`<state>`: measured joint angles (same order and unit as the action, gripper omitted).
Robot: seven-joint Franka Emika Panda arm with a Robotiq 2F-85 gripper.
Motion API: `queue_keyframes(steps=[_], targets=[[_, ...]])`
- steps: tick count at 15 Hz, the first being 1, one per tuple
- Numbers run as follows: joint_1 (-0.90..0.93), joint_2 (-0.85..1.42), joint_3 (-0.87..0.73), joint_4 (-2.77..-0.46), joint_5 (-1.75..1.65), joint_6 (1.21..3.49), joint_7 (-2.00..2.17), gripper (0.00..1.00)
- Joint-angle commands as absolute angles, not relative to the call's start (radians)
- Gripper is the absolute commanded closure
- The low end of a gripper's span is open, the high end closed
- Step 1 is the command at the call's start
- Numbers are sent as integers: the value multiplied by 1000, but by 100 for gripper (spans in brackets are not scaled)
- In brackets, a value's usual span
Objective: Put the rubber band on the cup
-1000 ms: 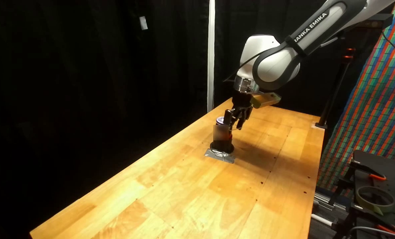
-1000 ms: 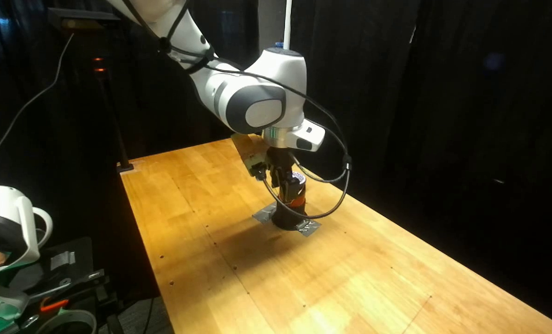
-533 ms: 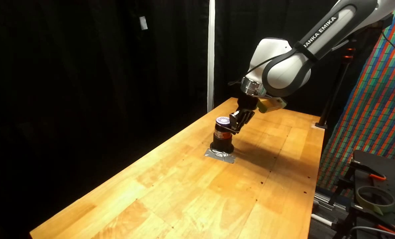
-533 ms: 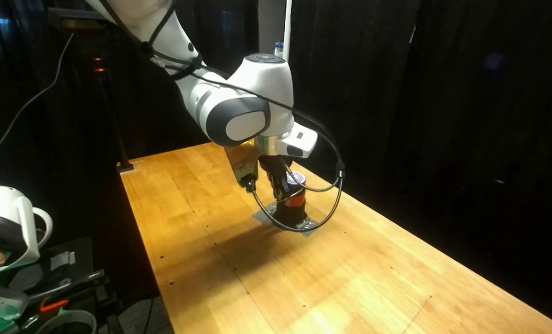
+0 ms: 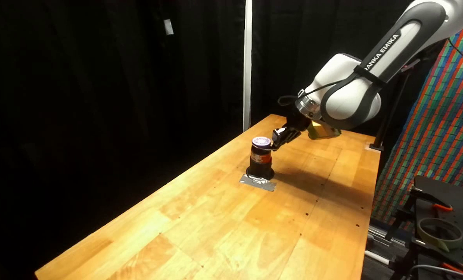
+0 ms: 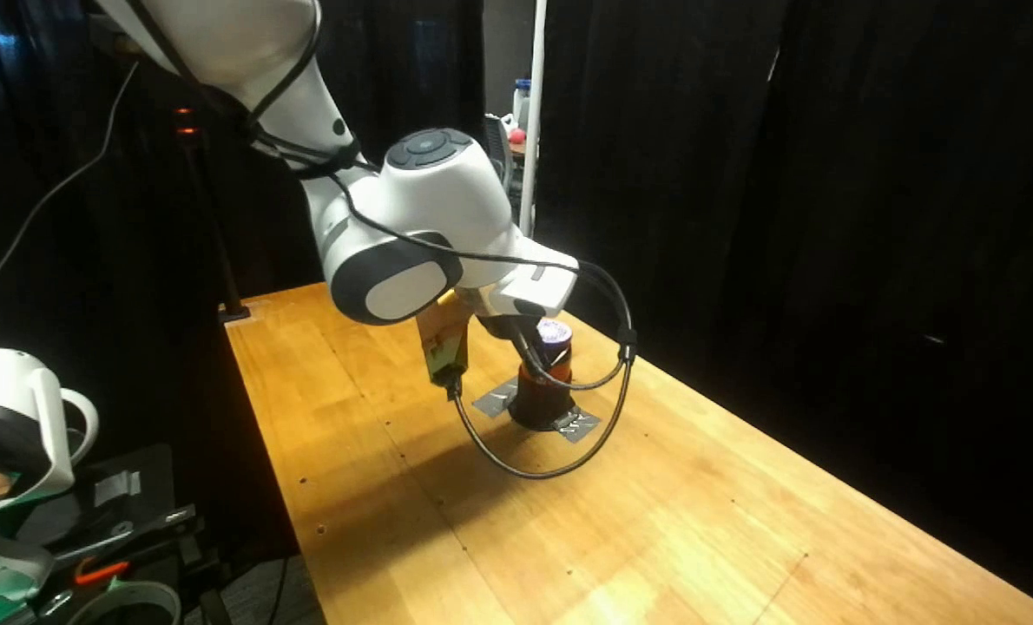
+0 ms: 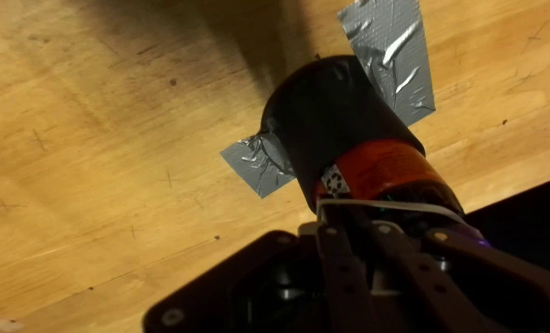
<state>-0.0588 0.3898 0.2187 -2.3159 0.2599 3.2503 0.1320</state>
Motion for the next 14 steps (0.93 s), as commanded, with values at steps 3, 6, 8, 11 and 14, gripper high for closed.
queue_keyframes(steps=[3, 6, 8, 11, 14], targets=[[-269, 438, 435, -2400, 182, 3571, 149, 92], [-299, 459, 435, -2430, 138, 3634, 134, 92], [-242, 460, 347, -2441, 67, 3654, 199, 92], [-242, 471, 311, -2450, -9, 3693, 230, 92], [-251, 478, 289, -2465, -84, 3756, 268, 92]])
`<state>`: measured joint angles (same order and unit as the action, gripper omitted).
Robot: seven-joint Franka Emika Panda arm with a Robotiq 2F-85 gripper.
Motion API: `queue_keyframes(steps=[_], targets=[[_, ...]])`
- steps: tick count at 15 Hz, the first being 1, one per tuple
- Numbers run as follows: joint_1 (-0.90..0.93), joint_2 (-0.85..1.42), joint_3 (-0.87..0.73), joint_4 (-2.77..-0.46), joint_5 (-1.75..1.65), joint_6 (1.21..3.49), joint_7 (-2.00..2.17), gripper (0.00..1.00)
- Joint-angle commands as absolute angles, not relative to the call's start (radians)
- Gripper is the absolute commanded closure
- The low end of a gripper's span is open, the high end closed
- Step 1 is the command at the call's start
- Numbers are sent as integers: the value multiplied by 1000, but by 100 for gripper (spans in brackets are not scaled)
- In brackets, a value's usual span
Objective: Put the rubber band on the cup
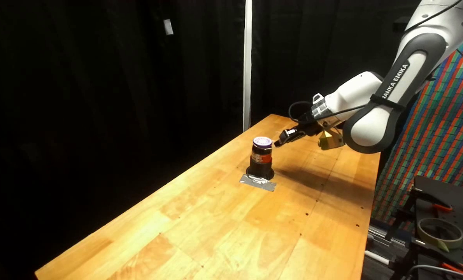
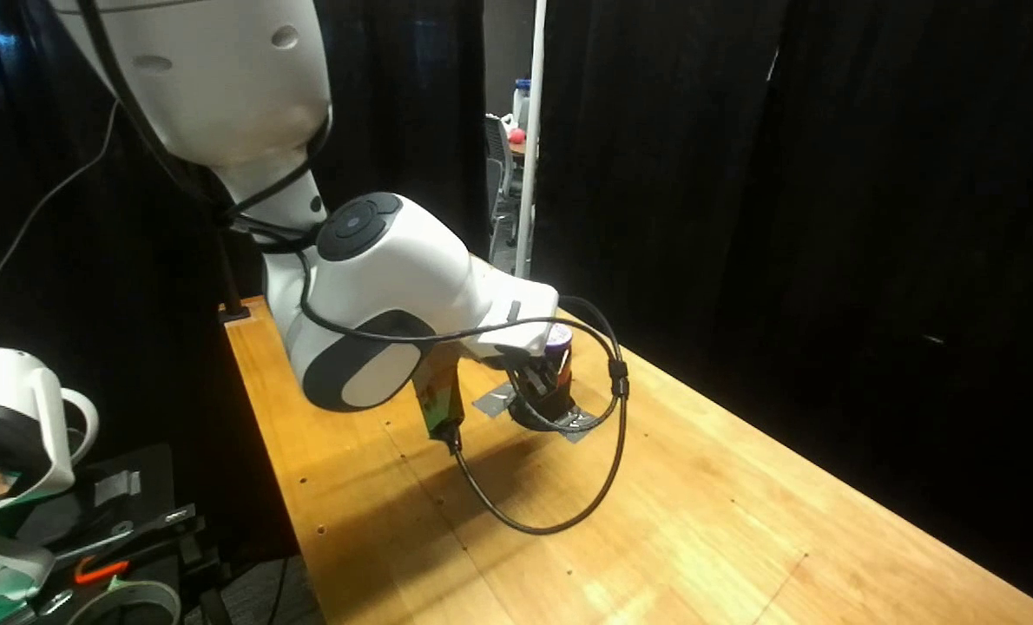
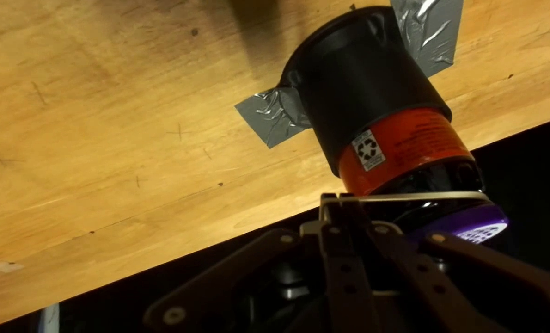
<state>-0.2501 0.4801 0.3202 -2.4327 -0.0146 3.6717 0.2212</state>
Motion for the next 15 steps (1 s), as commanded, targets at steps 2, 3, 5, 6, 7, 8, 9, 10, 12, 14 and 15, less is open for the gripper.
queue_keyframes(steps=[2, 3, 5, 6, 7, 8, 9, 10, 12, 14, 15], targets=[[-258, 484, 275, -2475, -131, 3797, 291, 92], [-263, 484, 268, -2482, -156, 3813, 303, 93], [-280, 489, 258, -2494, -215, 3839, 325, 92], [-292, 491, 257, -2501, -250, 3853, 338, 92], [-305, 496, 256, -2508, -288, 3879, 350, 93], [-318, 502, 253, -2512, -326, 3913, 358, 93], [-330, 512, 250, -2514, -366, 3958, 370, 93], [-339, 523, 242, -2512, -401, 4002, 379, 93], [-349, 548, 224, -2510, -471, 4096, 393, 93], [-354, 573, 203, -2500, -535, 4157, 406, 93], [-354, 583, 191, -2497, -560, 4178, 411, 93]])
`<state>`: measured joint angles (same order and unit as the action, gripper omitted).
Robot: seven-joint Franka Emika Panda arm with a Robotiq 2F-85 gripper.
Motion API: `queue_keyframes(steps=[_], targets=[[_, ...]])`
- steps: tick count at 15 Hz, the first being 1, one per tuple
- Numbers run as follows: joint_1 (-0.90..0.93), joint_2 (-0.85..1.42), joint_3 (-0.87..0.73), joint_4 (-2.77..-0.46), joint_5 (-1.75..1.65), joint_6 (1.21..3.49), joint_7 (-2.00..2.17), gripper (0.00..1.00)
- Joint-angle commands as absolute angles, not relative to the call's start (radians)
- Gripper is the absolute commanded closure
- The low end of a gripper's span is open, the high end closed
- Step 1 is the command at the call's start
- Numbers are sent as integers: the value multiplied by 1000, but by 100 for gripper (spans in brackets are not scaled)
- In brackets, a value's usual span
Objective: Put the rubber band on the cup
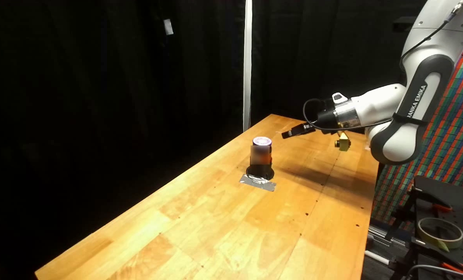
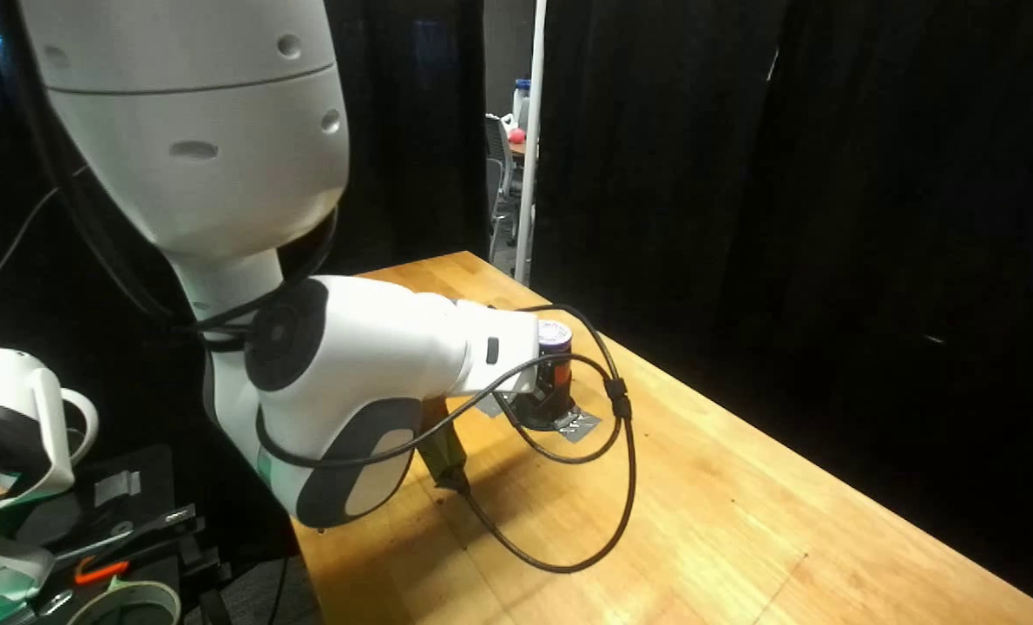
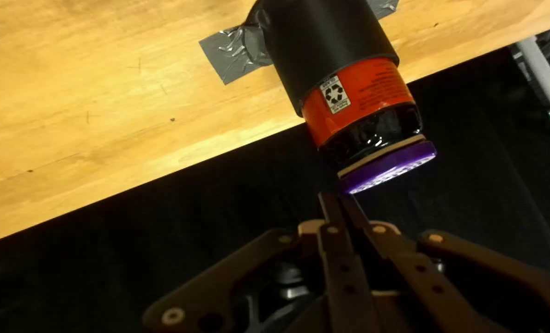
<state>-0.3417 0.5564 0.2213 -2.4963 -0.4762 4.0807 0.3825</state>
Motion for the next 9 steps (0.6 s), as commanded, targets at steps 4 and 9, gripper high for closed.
queue_keyframes(steps=[4, 9], targets=[[-364, 608, 156, -2483, -665, 4216, 456, 93], [-403, 526, 147, -2498, -821, 3988, 653, 48]])
